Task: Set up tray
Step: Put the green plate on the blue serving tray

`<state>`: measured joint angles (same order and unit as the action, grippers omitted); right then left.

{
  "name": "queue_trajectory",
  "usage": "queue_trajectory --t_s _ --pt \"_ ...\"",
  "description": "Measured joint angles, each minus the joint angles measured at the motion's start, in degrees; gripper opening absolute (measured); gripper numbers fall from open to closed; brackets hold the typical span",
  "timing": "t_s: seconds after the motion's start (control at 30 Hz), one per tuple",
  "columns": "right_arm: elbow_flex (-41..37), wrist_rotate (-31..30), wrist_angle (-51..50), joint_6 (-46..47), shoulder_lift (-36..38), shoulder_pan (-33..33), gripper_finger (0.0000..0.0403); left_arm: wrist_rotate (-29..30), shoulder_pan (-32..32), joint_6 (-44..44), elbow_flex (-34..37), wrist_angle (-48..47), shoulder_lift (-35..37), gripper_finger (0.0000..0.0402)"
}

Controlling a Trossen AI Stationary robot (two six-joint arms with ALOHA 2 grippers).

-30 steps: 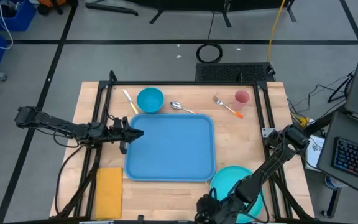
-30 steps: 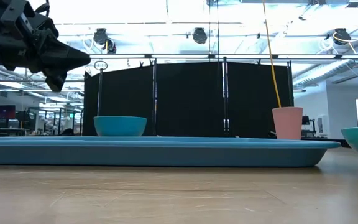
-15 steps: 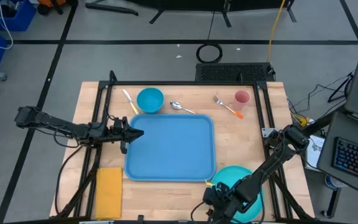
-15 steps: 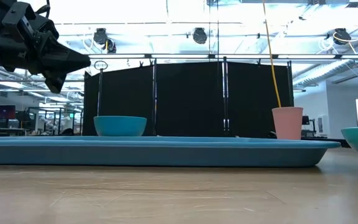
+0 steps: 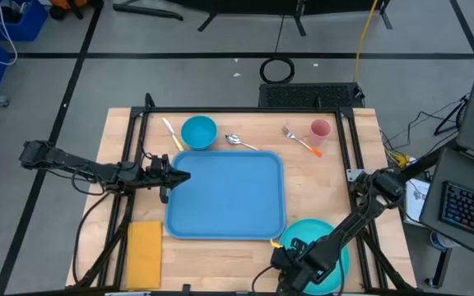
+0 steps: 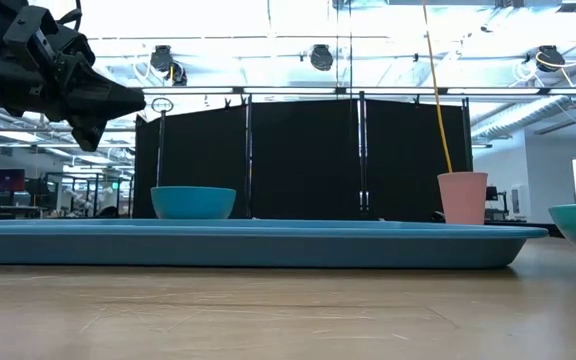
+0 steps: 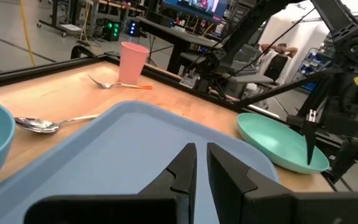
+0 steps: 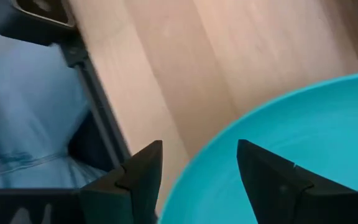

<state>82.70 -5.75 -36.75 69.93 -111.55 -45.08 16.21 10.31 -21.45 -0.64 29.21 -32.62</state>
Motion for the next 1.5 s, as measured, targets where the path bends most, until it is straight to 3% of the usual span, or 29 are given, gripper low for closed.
queue_trajectory --t_s 0.6,0.87,1.13,1.5 --pt "-0.2 3.0 -0.9 0.0 -2.5 0.0 0.0183 0.1 0.0 0.0 0.0 -0.7 0.0 0.0042" --pt "-0.2 3.1 -0.9 -0.2 -2.5 0.0 0.0127 0.1 0.0 0.0 0.0 -0.7 0.0 0.0042" --pt "-0.1 6.4 -2.1 0.0 -2.3 0.0 0.0016 0.1 0.0 0.0 0.0 -0.7 0.0 0.0042" --pt "0.6 8.4 -5.5 1.1 -2.3 0.2 0.0003 0.3 0.0 0.0 0.0 -0.7 0.0 0.0042"
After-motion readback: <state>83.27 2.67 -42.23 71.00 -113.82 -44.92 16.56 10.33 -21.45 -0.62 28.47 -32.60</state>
